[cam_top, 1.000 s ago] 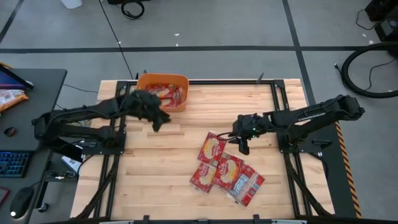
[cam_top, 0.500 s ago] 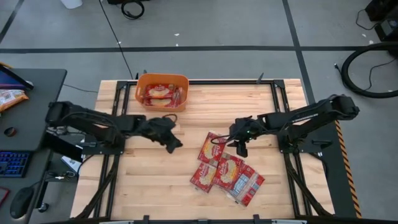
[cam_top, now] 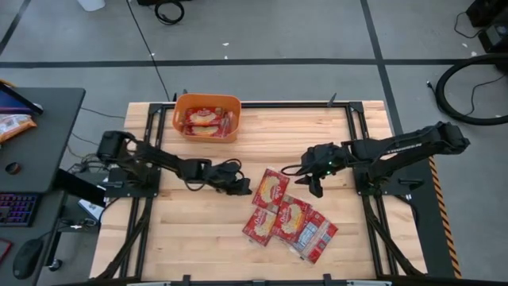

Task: Sort popcorn bags into baskets
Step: Put the red popcorn bag into the orange bin

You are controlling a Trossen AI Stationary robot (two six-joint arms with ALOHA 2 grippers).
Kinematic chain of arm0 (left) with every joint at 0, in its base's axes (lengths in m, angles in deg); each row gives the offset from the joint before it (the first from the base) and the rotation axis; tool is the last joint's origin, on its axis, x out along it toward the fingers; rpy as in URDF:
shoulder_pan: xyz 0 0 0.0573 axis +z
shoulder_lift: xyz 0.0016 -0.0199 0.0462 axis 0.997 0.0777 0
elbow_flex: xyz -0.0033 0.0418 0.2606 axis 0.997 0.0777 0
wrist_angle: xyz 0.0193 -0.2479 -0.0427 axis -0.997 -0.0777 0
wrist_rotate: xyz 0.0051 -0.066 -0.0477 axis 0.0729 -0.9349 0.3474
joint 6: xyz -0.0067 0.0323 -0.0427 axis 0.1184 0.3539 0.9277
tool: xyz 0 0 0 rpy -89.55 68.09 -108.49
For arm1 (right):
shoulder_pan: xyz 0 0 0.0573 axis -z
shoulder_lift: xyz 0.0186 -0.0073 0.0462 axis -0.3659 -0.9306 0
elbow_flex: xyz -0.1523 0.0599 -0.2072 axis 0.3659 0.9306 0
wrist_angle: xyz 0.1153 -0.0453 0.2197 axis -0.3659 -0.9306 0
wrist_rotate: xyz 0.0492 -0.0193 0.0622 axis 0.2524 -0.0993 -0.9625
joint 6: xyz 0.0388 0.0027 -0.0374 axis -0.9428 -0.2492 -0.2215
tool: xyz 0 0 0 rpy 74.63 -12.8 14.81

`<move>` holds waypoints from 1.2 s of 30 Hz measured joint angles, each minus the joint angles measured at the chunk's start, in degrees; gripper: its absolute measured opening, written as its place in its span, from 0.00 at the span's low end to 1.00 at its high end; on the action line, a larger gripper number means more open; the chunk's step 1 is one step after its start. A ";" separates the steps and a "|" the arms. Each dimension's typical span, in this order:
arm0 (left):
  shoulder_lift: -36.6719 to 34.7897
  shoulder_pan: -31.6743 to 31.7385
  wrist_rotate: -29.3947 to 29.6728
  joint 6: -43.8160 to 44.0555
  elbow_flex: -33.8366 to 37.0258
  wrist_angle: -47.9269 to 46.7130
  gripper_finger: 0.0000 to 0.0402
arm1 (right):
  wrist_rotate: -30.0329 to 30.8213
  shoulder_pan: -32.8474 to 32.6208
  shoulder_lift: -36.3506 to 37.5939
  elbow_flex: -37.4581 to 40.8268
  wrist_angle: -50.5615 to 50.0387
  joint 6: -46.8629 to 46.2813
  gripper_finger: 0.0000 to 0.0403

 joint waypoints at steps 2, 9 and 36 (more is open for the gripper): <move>2.39 0.05 0.42 1.16 0.16 1.64 0.42 | 0.09 -0.32 0.53 0.00 0.36 -0.96 0.37; 8.30 0.68 0.89 2.74 -0.79 5.85 0.57 | 1.17 -2.28 0.96 0.00 1.85 -1.18 0.37; 18.46 3.29 1.90 -6.83 -17.30 -0.01 0.08 | 2.75 -3.73 0.95 0.00 3.38 -2.66 0.37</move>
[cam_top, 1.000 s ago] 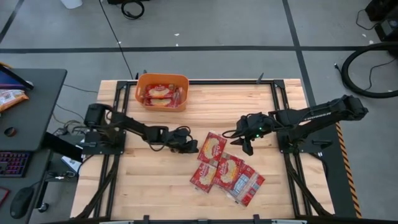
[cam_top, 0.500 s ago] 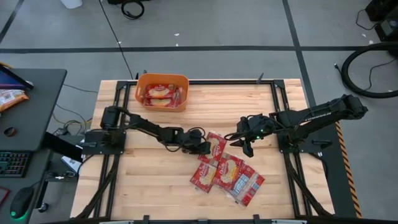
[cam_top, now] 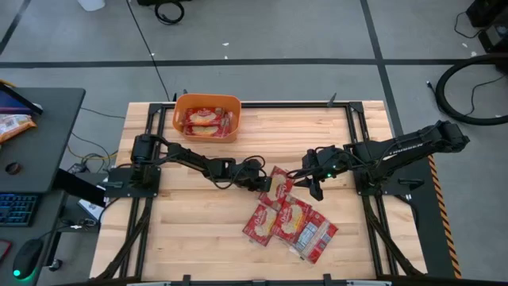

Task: Sort popcorn bags into baskets
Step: Put the red popcorn bag into the orange bin

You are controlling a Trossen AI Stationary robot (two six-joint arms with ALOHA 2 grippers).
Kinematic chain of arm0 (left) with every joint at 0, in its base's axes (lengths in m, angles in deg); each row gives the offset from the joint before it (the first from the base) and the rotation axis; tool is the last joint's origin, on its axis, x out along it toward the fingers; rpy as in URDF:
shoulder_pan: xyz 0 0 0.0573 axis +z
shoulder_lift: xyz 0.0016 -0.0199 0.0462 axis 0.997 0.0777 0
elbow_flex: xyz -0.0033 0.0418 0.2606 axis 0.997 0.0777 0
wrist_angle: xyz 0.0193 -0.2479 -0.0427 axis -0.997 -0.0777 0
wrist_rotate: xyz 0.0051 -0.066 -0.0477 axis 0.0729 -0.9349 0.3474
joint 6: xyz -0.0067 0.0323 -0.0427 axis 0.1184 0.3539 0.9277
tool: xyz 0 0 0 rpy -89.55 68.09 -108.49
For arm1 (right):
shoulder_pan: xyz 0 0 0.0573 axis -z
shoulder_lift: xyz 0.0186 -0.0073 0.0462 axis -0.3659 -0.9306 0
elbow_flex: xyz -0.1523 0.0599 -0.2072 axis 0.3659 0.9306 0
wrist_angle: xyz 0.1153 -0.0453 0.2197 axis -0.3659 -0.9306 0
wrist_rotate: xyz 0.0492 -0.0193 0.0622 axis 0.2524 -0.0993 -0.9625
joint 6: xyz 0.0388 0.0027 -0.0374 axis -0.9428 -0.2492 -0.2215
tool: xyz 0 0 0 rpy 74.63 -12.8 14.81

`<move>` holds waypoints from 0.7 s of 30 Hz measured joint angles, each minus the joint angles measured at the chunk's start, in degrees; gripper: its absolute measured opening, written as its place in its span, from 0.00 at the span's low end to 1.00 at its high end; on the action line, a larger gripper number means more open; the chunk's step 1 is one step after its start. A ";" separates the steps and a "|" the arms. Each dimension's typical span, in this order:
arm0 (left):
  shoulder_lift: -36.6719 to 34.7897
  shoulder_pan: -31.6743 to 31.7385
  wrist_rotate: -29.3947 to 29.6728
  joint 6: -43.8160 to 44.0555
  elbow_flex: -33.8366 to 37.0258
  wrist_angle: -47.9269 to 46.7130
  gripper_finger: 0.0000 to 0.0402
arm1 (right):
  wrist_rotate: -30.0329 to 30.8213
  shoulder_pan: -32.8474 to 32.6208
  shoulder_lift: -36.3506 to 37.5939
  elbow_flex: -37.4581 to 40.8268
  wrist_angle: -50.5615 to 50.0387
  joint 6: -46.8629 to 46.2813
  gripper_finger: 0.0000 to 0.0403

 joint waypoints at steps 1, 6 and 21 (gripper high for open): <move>0.00 0.23 -0.47 -0.27 0.00 1.61 0.04 | 0.00 0.00 0.00 0.00 0.00 0.02 0.37; -0.55 1.68 -0.61 -1.22 0.06 4.58 0.02 | -0.04 0.02 -0.02 0.00 -0.13 0.12 0.37; -17.73 8.48 12.13 -13.30 0.07 -9.97 0.01 | 4.33 0.02 0.81 0.00 -2.04 -1.61 0.37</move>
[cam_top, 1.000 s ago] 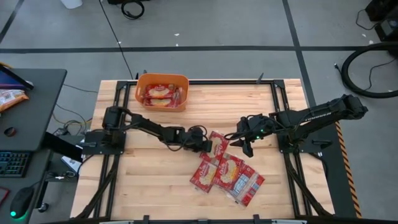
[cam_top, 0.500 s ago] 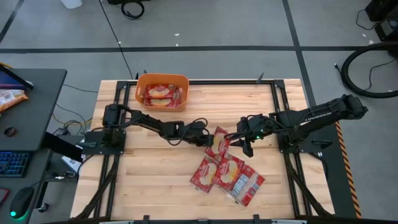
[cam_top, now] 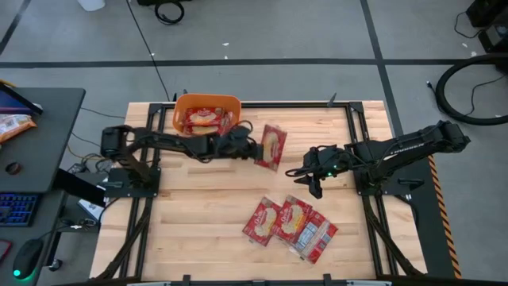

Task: Sort popcorn bags into baskets
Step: Put the red popcorn bag into the orange bin

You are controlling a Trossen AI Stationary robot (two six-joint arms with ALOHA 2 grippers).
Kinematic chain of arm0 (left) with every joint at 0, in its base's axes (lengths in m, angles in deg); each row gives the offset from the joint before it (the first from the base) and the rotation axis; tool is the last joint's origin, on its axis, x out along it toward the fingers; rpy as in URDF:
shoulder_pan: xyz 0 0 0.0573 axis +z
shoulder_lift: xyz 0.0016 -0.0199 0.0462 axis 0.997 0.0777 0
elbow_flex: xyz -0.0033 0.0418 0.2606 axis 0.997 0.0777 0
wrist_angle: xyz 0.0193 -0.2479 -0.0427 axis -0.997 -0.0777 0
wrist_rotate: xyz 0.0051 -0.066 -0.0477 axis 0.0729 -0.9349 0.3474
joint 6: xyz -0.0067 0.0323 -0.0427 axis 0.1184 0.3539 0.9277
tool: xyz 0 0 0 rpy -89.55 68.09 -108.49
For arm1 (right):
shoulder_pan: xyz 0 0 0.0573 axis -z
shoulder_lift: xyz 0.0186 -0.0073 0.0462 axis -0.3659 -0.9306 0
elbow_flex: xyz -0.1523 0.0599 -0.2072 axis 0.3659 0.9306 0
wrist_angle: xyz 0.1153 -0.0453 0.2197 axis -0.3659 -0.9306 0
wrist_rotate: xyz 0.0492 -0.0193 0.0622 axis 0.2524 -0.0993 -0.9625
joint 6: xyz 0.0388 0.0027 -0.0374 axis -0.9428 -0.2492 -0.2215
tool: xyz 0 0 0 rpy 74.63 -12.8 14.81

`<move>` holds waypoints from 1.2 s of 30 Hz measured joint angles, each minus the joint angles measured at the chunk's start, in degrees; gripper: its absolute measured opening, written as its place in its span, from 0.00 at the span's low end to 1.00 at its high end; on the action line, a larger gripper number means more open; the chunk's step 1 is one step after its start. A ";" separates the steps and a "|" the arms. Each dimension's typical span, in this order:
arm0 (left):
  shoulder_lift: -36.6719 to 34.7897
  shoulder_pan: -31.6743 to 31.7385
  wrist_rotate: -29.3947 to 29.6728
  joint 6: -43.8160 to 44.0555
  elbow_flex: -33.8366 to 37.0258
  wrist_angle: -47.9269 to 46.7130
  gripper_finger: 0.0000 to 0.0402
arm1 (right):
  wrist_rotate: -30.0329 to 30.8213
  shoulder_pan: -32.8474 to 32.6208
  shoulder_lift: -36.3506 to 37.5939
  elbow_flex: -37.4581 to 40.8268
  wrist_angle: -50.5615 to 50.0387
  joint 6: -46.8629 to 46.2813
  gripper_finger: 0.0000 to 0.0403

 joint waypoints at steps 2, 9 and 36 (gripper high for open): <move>-2.70 0.69 1.61 -1.26 0.01 -2.64 0.01 | 0.00 0.00 0.00 0.00 0.05 -0.13 0.37; -9.92 2.41 6.33 -3.65 0.54 -13.81 0.01 | 0.64 0.02 0.02 0.00 0.19 0.17 0.37; -33.28 2.39 42.49 44.50 25.33 -24.15 0.02 | 1.73 0.68 0.02 -0.02 4.91 3.74 0.37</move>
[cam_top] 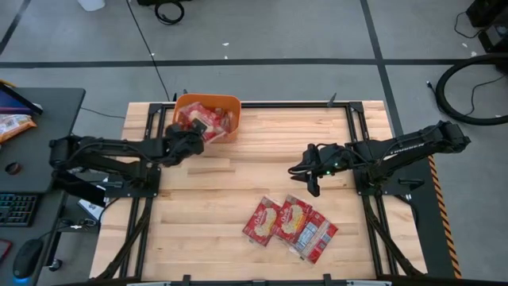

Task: Sort popcorn bags into baskets
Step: Put the red popcorn bag into the orange bin

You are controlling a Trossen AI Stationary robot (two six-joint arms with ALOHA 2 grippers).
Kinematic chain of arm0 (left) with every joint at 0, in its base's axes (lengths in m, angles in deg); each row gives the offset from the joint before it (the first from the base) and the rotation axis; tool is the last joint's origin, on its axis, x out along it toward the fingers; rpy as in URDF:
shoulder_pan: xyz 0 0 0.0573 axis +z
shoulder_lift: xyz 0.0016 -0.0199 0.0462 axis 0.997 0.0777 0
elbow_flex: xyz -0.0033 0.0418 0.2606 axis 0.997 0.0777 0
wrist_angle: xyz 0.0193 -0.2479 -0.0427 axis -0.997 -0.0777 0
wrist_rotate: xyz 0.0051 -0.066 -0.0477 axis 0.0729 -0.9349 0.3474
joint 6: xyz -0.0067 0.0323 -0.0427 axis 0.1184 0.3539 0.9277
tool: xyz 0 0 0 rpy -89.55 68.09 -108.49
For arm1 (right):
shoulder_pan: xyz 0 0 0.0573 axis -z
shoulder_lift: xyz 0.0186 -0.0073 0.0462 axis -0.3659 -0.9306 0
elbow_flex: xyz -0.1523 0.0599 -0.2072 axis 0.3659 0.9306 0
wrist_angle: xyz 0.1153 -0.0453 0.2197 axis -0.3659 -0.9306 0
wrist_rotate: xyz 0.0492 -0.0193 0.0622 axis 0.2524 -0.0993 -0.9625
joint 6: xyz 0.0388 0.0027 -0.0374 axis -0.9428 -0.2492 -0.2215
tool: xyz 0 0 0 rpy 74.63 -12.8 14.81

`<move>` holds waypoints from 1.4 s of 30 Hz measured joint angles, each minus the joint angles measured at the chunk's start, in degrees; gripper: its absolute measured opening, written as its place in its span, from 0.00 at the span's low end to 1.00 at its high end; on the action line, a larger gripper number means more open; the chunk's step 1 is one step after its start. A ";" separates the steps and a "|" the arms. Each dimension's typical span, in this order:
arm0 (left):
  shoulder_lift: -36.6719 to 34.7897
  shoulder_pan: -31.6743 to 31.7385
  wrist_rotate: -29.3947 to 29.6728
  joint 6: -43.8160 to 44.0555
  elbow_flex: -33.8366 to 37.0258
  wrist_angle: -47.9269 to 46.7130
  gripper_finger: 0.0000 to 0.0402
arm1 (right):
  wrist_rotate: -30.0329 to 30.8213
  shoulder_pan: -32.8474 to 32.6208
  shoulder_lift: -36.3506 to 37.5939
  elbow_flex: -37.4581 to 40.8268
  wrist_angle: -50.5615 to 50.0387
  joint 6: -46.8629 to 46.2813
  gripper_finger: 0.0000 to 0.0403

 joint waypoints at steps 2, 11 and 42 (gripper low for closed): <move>1.13 1.47 -0.17 4.40 0.00 -0.87 0.02 | -0.02 0.00 0.00 0.00 0.79 0.00 0.37; 5.81 7.38 -2.57 18.91 0.00 2.51 0.03 | -0.02 0.00 0.00 0.00 1.94 -0.59 0.37; 5.87 15.27 -20.93 -12.21 -0.02 16.57 0.40 | 0.85 -0.02 0.00 0.00 4.97 -1.56 0.37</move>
